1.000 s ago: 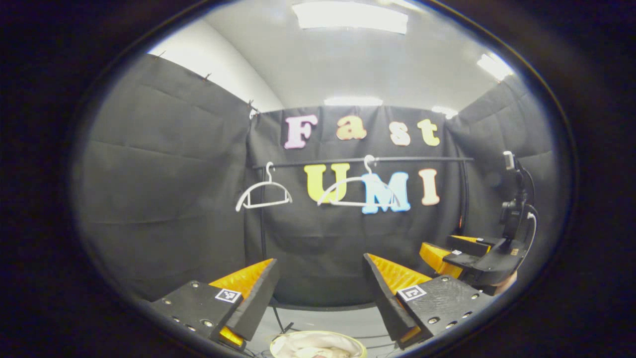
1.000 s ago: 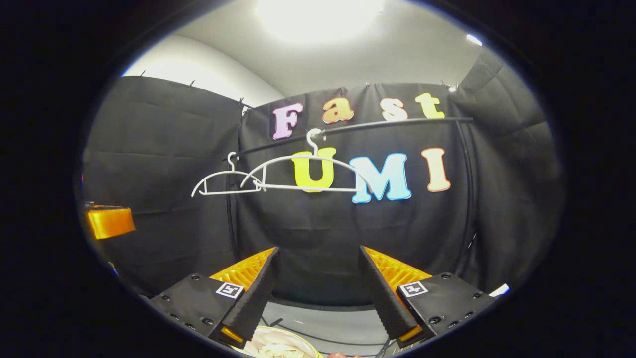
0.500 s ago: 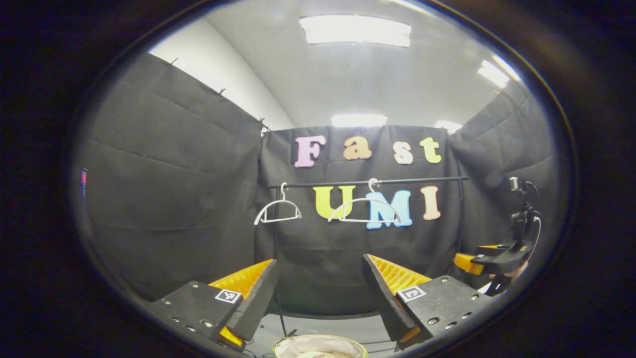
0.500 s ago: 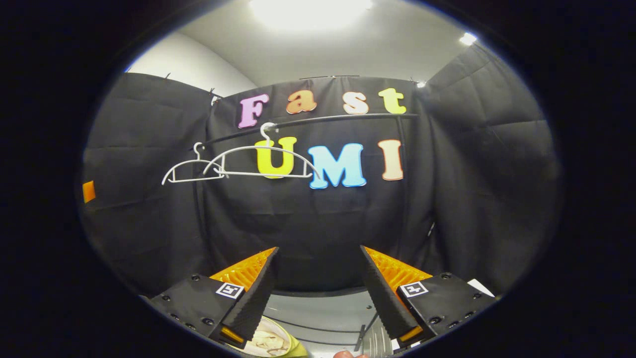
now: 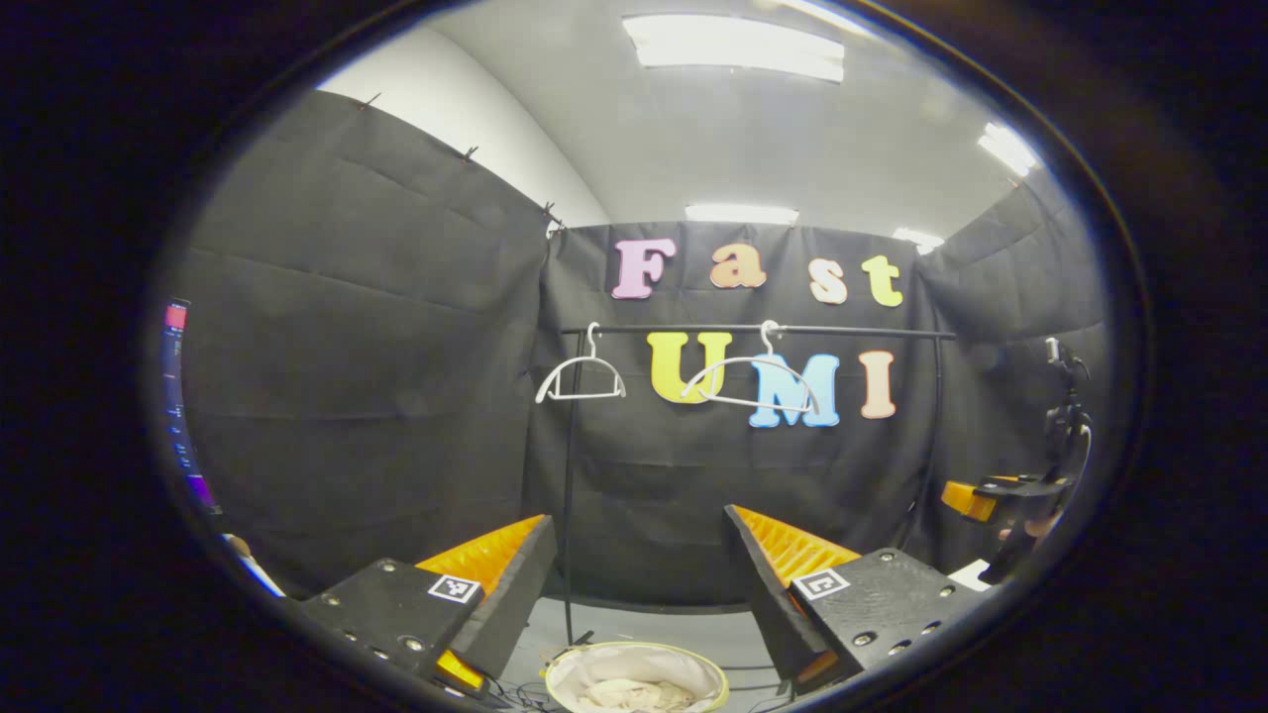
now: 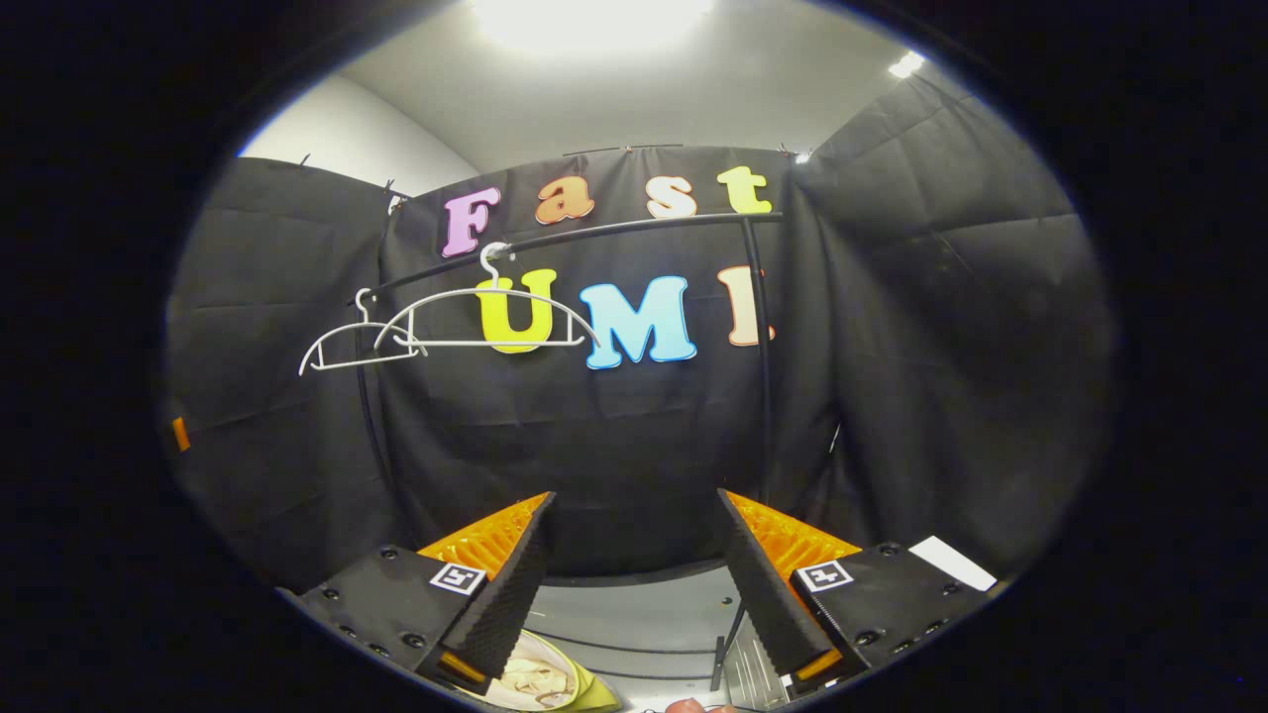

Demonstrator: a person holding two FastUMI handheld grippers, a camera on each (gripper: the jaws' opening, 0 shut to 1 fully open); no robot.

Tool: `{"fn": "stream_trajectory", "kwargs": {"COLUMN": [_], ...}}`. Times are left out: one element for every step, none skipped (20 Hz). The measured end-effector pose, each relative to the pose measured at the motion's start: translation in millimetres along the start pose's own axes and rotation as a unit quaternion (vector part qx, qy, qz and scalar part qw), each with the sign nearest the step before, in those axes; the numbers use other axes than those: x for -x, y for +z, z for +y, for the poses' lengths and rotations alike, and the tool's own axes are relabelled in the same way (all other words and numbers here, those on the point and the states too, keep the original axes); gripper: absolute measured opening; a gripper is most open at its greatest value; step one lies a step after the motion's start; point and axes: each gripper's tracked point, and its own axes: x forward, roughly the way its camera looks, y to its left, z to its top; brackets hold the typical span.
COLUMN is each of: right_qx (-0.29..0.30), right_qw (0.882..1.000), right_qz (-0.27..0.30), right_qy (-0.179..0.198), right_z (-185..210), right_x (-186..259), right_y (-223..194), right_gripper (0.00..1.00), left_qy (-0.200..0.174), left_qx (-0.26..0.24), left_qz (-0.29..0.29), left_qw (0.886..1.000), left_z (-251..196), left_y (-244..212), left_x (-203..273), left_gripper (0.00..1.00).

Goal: Grasp the clothes on the hanger with both hands and then place them into the laundry hamper below.

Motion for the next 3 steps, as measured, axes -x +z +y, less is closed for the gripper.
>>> {"fn": "stream_trajectory", "kwargs": {"right_qx": [0.003, 0.004, 0.003], "right_qw": [1.0, 1.0, 1.0], "right_qz": [-0.002, -0.001, 0.001], "right_qy": [0.003, 0.004, 0.007], "right_z": [3.0, 5.1, 7.2], "right_x": [-0.1, 0.5, 1.4], "right_y": [-0.2, -1.1, -1.4], "right_gripper": [0.93, 0.98, 0.93], "left_qy": [0.001, 0.001, 0.001], "left_qx": [0.004, 0.008, 0.011], "left_qz": [0.001, 0.003, 0.004], "left_qw": [1.0, 1.0, 1.0], "left_z": [0.8, 0.6, 1.0], "left_y": [-0.7, -2.2, -3.2], "left_x": [-0.3, -0.8, -0.2], "left_gripper": [1.0, 1.0, 1.0]}}
